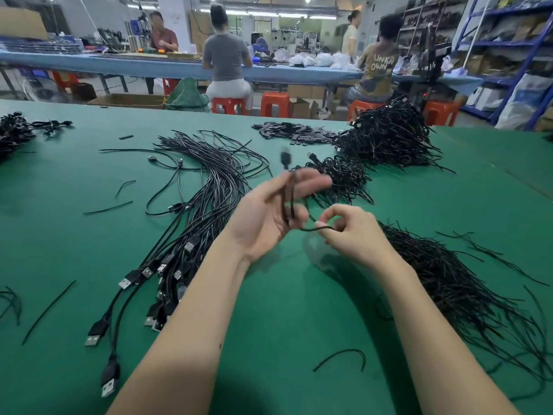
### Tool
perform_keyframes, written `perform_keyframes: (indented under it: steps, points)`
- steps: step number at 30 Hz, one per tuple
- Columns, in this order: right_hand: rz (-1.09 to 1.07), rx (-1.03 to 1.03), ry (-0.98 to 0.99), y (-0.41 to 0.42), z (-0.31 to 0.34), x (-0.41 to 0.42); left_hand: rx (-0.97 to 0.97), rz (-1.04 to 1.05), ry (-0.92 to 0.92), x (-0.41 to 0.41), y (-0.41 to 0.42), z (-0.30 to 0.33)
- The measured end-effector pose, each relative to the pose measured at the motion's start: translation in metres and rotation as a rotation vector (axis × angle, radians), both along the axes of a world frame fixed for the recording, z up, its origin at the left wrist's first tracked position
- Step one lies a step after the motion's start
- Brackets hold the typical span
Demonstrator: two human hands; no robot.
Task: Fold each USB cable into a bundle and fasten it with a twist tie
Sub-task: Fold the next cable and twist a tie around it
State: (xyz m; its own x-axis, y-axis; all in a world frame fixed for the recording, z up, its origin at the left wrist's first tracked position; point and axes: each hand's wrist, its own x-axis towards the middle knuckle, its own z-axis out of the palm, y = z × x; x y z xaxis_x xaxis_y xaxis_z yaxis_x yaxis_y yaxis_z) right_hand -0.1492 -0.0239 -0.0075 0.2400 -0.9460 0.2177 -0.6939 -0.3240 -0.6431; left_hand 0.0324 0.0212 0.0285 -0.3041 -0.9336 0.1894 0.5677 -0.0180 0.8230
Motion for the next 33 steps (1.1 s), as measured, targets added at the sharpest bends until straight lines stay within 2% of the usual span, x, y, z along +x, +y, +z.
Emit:
perform_keyframes:
  steps: [3, 5, 7, 9, 11, 13, 16, 18, 21, 24, 29, 31, 33]
  points:
    - [-0.134, -0.203, -0.061, -0.003, 0.007, -0.008, -0.04, -0.154, -0.436, -0.004, 0.002, -0.002]
    - [-0.206, -0.335, -0.095, -0.003, 0.014, -0.009, -0.016, -0.169, -0.655, -0.01, -0.001, -0.004]
    - [-0.22, -0.432, -0.097, -0.001, 0.023, -0.008, 0.027, -0.066, -0.753, -0.015, -0.004, -0.008]
    - [-0.17, -0.423, -0.085, 0.0, 0.032, -0.005, 0.009, 0.092, -0.817, -0.017, -0.008, -0.011]
    - [-0.031, -0.248, -0.104, 0.002, 0.04, -0.005, 0.001, 0.267, -0.745, -0.018, -0.012, -0.014]
    - [0.244, 0.096, -0.246, 0.009, 0.048, -0.003, 0.04, 0.368, -0.541, -0.018, -0.014, -0.015]
    - [0.587, 0.483, -0.325, 0.021, 0.048, 0.002, 0.106, 0.379, -0.174, -0.017, -0.014, -0.008]
    - [0.681, 0.665, -0.305, 0.026, 0.041, 0.006, 0.12, 0.305, 0.079, -0.013, -0.013, -0.002]
    - [0.639, 0.834, -0.246, 0.026, 0.028, 0.008, 0.109, 0.249, 0.235, -0.003, -0.01, 0.004]
    - [0.591, 0.865, -0.118, 0.023, 0.017, 0.007, 0.126, 0.225, 0.317, 0.001, -0.01, 0.004]
    - [0.574, 1.083, -0.522, 0.014, 0.008, 0.004, 0.14, 0.209, 0.496, 0.009, -0.013, 0.001]
    - [0.48, 1.01, -0.513, 0.009, 0.004, -0.001, 0.121, 0.167, 0.505, 0.014, -0.012, -0.001]
    - [0.31, 0.889, -0.508, 0.004, 0.001, -0.004, 0.087, 0.082, 0.385, 0.019, -0.008, -0.003]
